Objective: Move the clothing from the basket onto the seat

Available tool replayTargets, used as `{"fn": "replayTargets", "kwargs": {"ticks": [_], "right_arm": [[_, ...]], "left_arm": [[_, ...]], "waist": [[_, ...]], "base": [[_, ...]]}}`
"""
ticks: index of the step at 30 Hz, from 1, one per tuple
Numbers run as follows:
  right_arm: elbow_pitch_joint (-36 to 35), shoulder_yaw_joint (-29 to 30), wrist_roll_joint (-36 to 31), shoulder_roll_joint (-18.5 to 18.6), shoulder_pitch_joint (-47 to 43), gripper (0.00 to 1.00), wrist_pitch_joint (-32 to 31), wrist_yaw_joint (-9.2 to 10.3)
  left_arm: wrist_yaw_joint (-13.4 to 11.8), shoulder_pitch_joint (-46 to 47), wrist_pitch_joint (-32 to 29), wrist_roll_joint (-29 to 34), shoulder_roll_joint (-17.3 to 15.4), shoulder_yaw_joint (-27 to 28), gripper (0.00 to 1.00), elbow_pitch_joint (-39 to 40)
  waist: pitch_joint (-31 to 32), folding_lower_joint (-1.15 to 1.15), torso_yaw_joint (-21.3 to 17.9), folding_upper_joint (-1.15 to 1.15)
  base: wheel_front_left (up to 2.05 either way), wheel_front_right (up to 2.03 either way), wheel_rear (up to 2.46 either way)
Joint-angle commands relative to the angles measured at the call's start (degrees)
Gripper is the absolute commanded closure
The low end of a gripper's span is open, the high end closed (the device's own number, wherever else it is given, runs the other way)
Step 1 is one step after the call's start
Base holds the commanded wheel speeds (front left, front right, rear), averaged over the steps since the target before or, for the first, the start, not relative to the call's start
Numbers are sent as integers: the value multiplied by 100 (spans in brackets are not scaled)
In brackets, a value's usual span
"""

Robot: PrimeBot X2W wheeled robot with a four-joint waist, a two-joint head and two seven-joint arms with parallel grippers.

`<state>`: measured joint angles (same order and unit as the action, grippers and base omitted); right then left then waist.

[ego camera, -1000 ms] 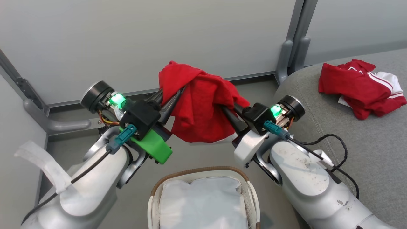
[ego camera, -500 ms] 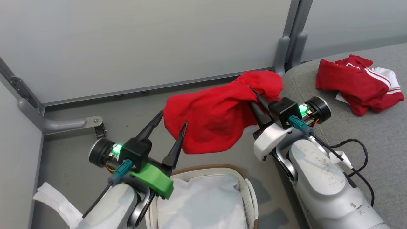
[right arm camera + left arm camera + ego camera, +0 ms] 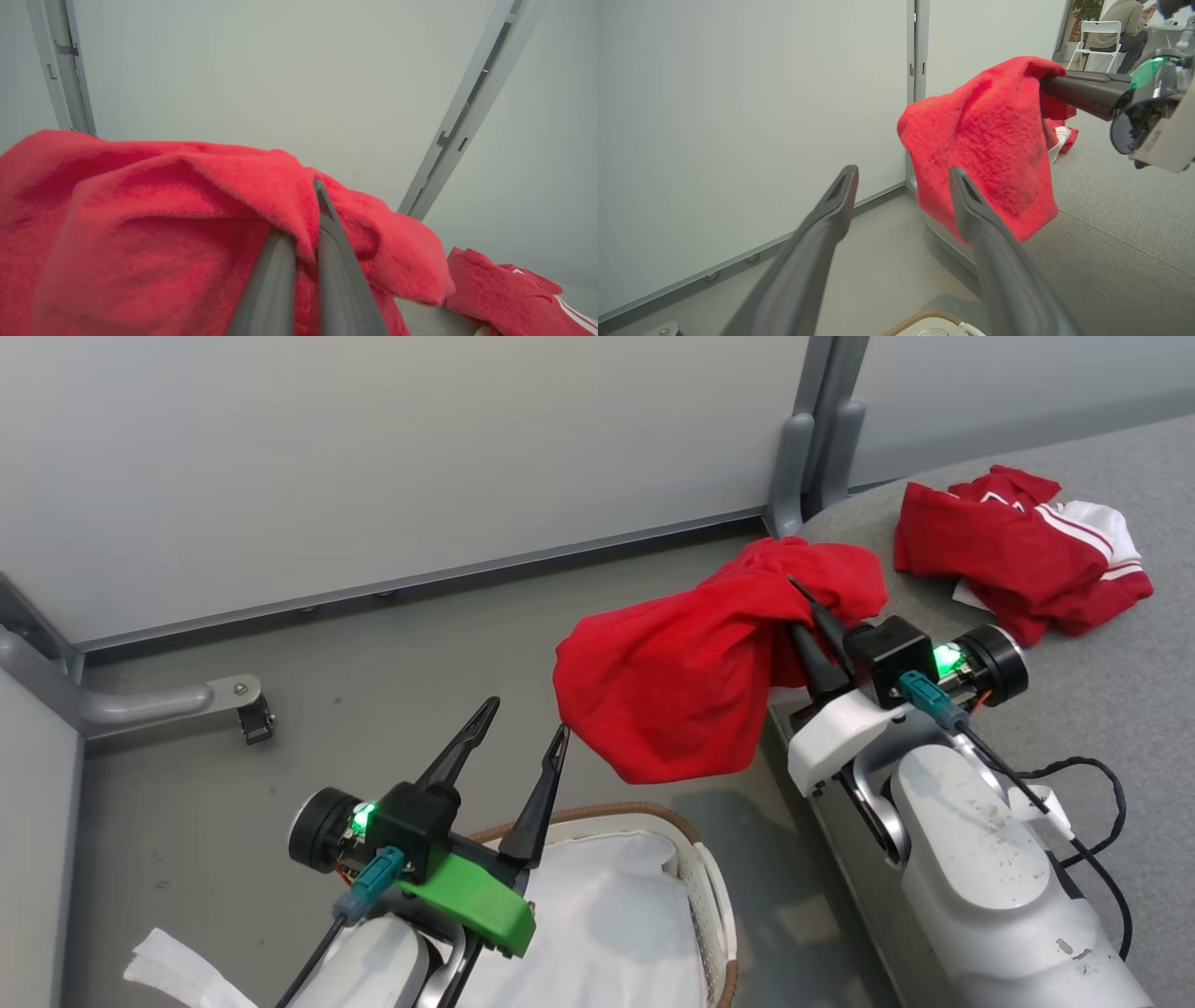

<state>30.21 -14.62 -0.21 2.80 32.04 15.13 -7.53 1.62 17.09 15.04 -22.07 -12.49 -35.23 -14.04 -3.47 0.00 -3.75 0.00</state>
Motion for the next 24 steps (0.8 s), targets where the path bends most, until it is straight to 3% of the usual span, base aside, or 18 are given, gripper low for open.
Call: {"fn": "replayTargets", "kwargs": {"ticks": [1, 16, 24], "right_arm": [[-51, 89, -81, 34, -62, 100, 3, 8], [-515, 971, -335, 35, -145, 100, 3, 8], [-667, 1159, -262, 7, -185, 100, 3, 8]], "left_arm": [[48, -68, 19, 64, 38, 63, 0, 25], [379, 284, 13, 768, 233, 407, 0, -5], [474, 515, 13, 997, 237, 348, 0, -143]], "waist": [[-209, 0, -243, 0], [-1319, 0, -1779, 0], [-1715, 0, -2088, 0]], "base": [[0, 0, 0], [0, 0, 0], [0, 0, 0]]}}
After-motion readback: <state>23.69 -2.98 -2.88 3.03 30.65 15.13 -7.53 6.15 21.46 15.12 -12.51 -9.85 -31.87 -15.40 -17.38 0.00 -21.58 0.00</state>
